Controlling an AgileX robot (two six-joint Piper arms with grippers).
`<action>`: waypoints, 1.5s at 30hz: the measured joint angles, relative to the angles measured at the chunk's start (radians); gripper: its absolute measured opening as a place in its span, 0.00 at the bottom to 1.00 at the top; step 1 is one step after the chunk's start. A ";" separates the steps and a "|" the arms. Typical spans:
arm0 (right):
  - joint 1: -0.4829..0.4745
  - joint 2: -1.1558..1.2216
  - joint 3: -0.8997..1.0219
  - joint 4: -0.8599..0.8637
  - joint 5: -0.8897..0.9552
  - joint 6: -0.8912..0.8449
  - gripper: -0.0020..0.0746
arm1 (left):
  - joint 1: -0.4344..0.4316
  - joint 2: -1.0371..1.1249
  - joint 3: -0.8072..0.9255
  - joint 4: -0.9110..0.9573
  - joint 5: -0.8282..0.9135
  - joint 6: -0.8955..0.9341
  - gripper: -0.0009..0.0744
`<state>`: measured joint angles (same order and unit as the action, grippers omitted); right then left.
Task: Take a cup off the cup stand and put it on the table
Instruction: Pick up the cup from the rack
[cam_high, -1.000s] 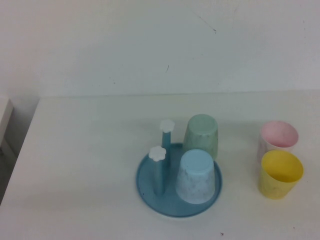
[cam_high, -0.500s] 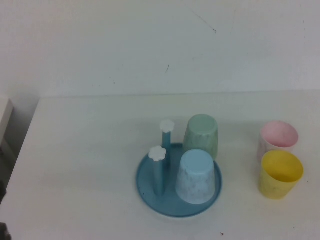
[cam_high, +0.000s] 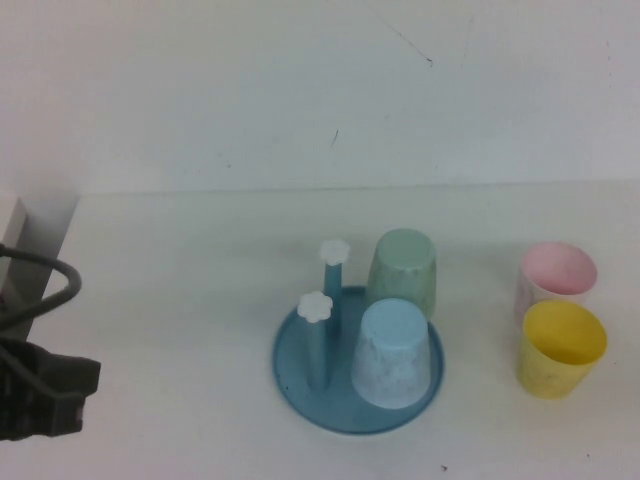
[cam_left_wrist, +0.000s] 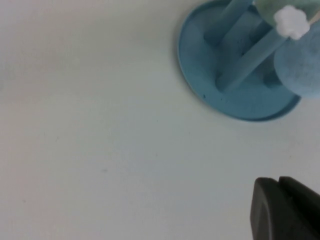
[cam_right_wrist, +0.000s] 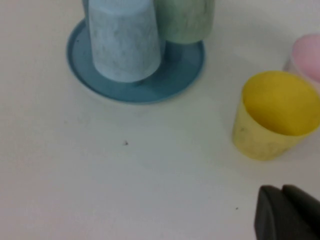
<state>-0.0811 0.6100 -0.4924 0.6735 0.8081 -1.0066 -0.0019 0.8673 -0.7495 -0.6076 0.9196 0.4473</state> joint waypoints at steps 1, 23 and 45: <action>0.000 0.031 -0.002 0.012 0.007 -0.009 0.02 | 0.000 0.005 0.000 0.007 0.005 0.003 0.01; 0.459 0.642 -0.431 -0.004 -0.076 0.041 0.02 | 0.000 0.010 0.000 -0.004 0.004 0.011 0.01; 0.727 1.136 -0.999 -0.539 0.171 0.641 0.84 | 0.000 0.010 0.000 0.012 0.034 0.021 0.01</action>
<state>0.6455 1.7460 -1.4916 0.1344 0.9792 -0.3659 -0.0019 0.8771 -0.7495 -0.5952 0.9534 0.4684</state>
